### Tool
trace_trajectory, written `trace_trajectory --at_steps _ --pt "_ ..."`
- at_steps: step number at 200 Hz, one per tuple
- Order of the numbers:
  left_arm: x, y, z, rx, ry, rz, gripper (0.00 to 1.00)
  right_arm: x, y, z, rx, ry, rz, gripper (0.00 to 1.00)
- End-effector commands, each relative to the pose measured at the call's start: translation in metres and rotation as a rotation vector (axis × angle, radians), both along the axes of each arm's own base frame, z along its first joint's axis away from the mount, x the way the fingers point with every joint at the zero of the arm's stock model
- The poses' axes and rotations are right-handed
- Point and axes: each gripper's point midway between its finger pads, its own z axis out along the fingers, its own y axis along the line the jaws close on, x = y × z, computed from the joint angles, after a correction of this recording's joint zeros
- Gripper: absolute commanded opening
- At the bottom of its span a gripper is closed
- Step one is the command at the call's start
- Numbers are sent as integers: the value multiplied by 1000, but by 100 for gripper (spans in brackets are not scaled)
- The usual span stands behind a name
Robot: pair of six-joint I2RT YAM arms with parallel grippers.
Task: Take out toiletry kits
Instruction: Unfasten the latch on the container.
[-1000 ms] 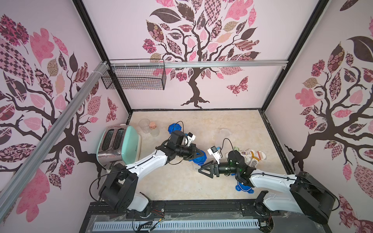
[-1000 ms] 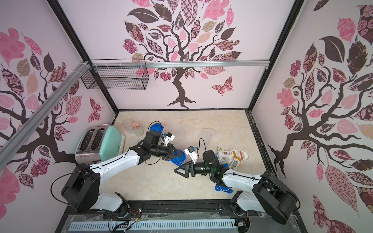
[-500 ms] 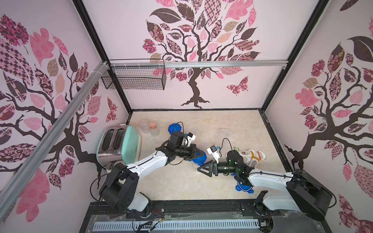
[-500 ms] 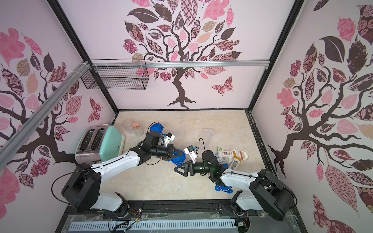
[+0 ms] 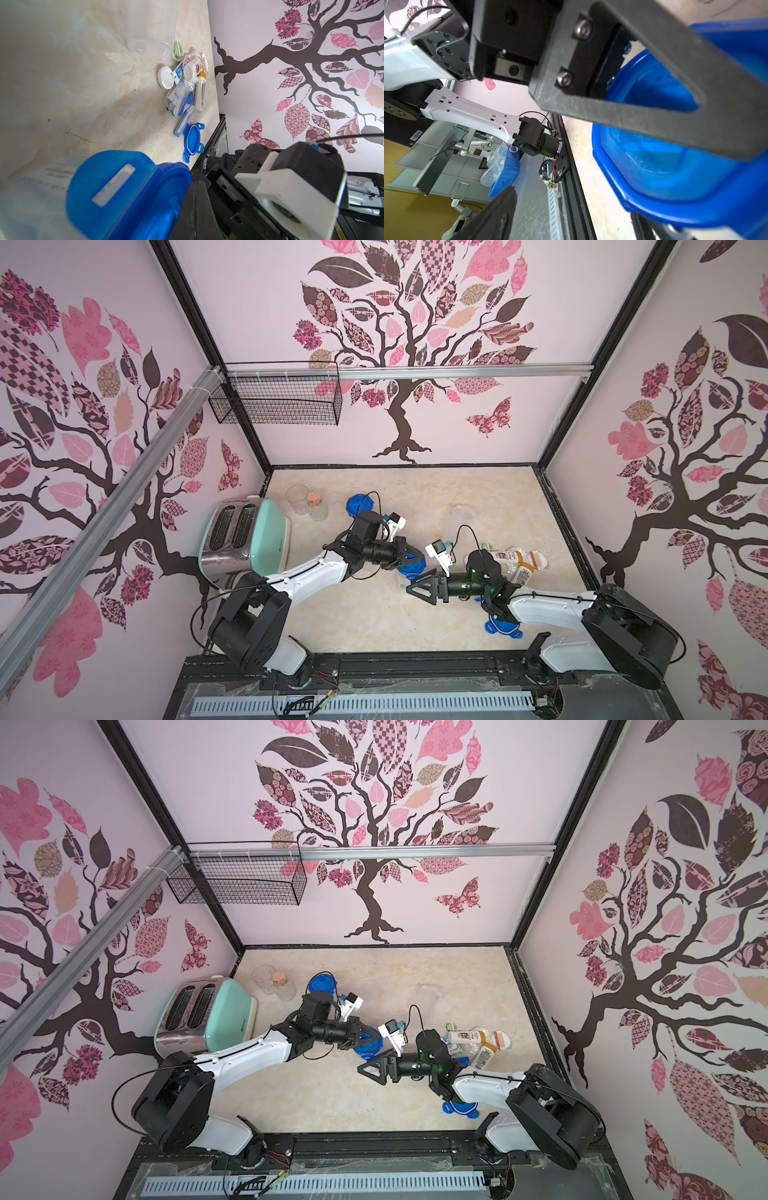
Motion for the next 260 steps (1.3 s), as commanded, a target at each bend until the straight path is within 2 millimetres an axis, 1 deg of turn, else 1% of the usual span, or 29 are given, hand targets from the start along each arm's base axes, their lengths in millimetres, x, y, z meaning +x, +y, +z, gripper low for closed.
trace_trajectory --at_steps 1,54,124,155,197,228,260 --pt "-16 14 -60 158 148 30 2 -4 7 47 138 -201 62 86" --pt "-20 19 -71 177 160 36 1 -6 5 52 183 -246 55 84" --pt "-25 22 -81 185 171 37 1 -22 2 60 260 -281 122 84" --pt "-28 26 -90 201 179 40 1 -27 3 60 270 -279 149 84" --pt "-29 27 -92 204 182 45 1 -34 3 63 283 -290 176 83" --pt "-30 28 -97 216 183 43 1 -43 1 68 307 -308 210 84" --pt "-32 28 -104 229 194 38 0 -50 4 65 307 -280 255 84"
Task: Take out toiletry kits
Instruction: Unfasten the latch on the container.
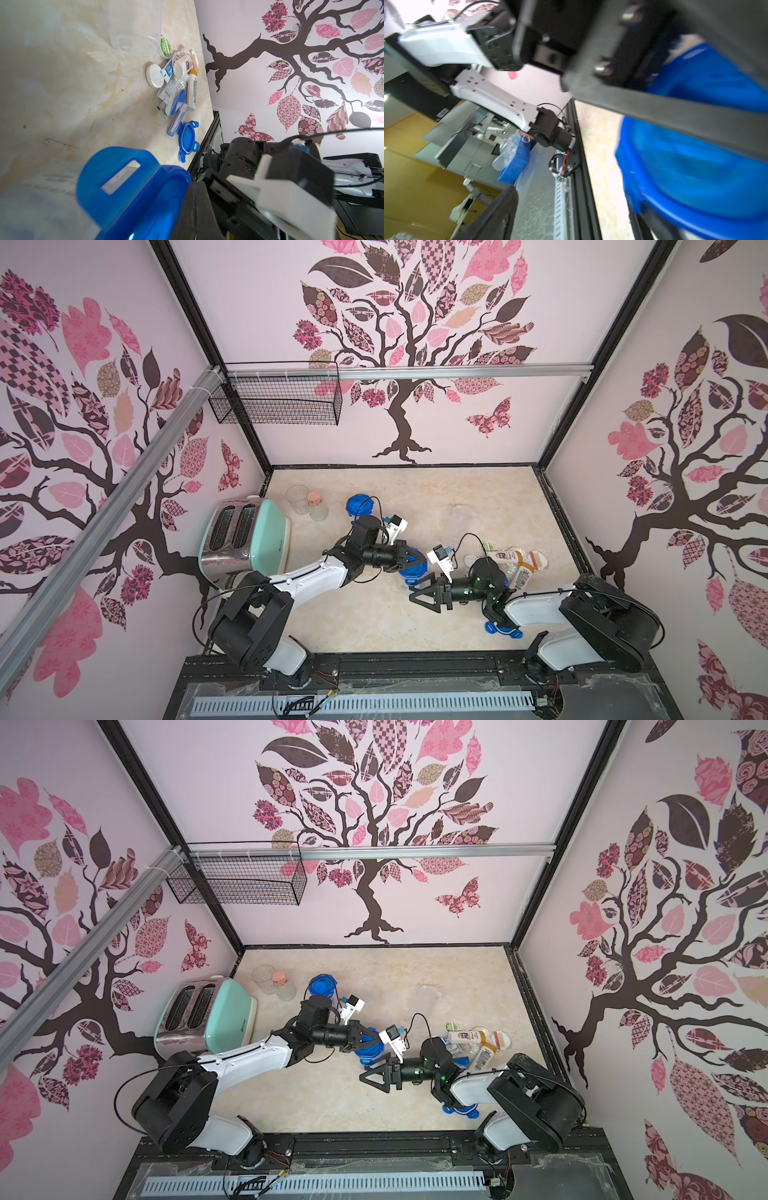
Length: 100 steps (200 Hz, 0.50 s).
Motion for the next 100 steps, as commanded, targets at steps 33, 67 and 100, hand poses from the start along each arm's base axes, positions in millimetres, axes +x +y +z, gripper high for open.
trace_trajectory --at_steps 33,67,100 --pt "-26 31 -103 289 224 60 0 -22 6 49 159 -177 127 84" --pt "-23 29 -91 273 199 58 0 -23 6 47 140 -171 128 84" --pt "-18 26 -66 258 153 48 1 -25 5 49 108 -193 128 87"
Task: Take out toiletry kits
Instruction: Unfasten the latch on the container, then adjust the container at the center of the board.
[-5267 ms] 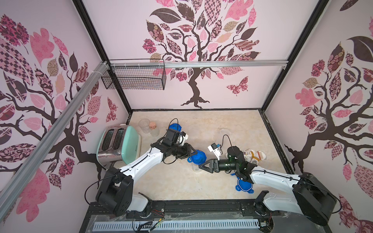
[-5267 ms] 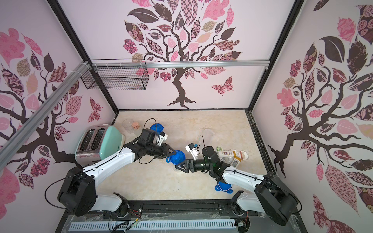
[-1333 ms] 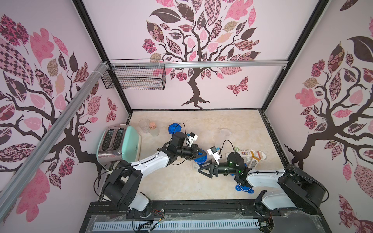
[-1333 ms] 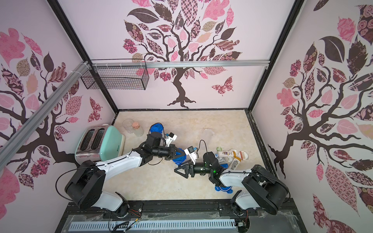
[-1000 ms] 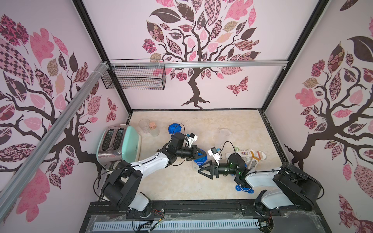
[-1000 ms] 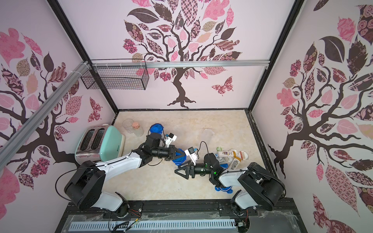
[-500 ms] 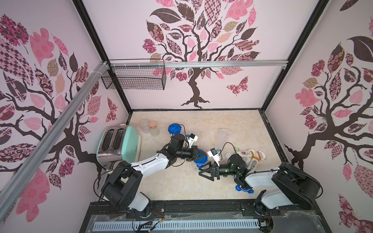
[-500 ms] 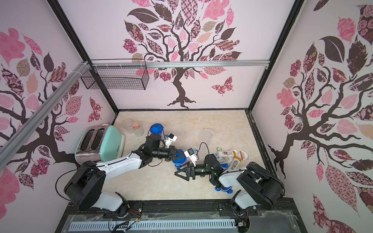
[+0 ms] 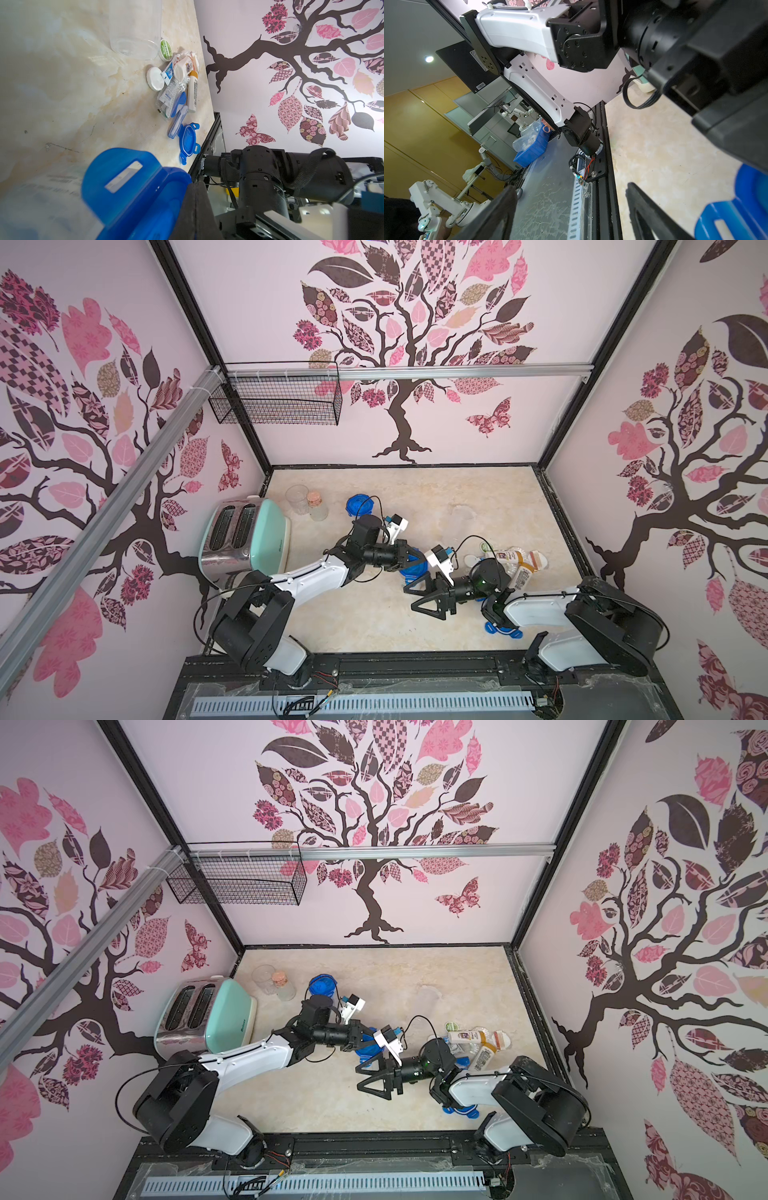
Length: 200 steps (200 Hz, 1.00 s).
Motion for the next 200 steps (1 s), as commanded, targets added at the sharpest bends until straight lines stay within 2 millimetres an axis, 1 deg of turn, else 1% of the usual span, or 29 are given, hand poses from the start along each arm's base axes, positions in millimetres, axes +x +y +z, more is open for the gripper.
trace_trajectory --at_steps 1,20,44,55,73,88,100,115,130,143,156,176,189,200 --pt "-20 27 -68 247 167 47 1 -2 2 13 4 -61 15 87" --pt "-15 24 -43 229 119 35 3 -1 2 16 -21 -84 4 88" --pt "-8 19 -1 201 21 10 5 -2 0 24 -2 -102 -8 89" --pt "-4 19 18 193 -20 9 11 -3 -1 28 2 -104 -3 89" --pt "1 18 49 166 -84 10 23 -4 -2 35 3 -122 -8 89" --pt "1 21 69 150 -119 16 29 -3 -4 39 0 -146 -29 89" --pt "-1 26 80 153 -145 34 34 -1 -6 44 -4 -161 -50 89" --pt "-3 37 85 177 -163 75 37 5 -8 49 -10 -176 -91 89" --pt "-7 52 84 215 -154 126 40 17 -12 52 -24 -172 -144 90" --pt "-15 65 78 262 -132 158 41 35 -18 54 -35 -145 -213 89" --pt "-24 73 70 279 -109 165 43 57 -26 53 -49 -101 -301 89" --pt "-39 77 61 257 -75 152 44 92 -41 47 -65 -16 -420 89" --pt "-46 74 59 213 -65 132 44 108 -48 40 -77 25 -467 89" --pt "-50 72 54 184 -45 121 45 116 -48 34 -92 46 -479 89"
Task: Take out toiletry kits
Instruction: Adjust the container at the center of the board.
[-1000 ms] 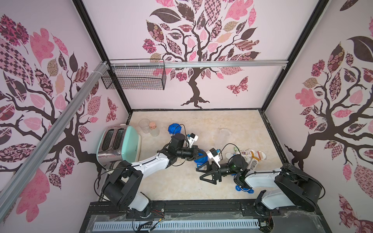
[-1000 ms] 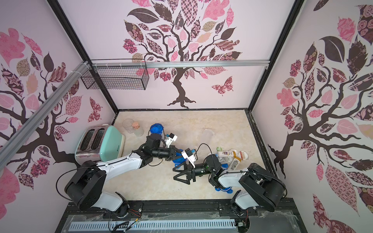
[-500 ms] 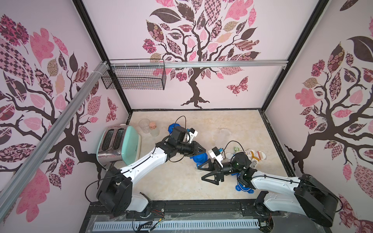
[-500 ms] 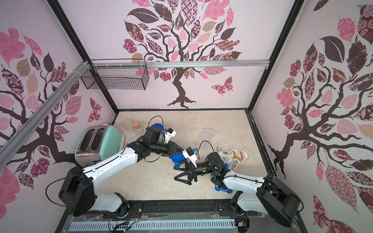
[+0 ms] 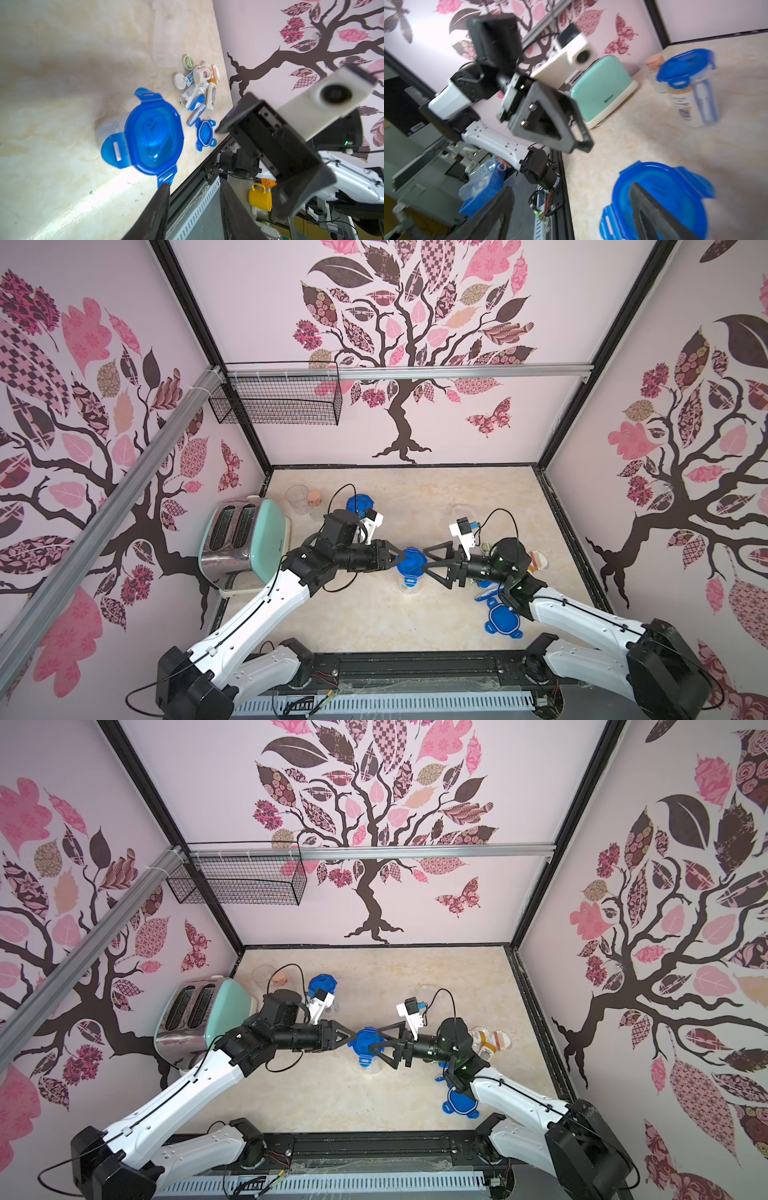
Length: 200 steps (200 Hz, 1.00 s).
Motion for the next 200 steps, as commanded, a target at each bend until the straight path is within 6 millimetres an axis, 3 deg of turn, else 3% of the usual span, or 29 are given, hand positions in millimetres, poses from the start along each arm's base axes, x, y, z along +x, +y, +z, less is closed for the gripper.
trace_trajectory --at_steps 1,29,70,156,200 --pt "-11 -1 -14 -31 60 -13 45 26 -4 -4 -3 74 -77 89" --pt "-13 -2 -34 -14 106 -23 47 39 3 -16 -33 122 -78 88" --pt "0 -8 -55 14 139 -10 49 51 6 -41 -94 193 -100 88" --pt "29 -14 -71 45 146 6 47 18 0 -71 -134 278 -15 87" --pt "40 -15 -81 57 157 2 43 -6 4 -69 -113 277 57 86"
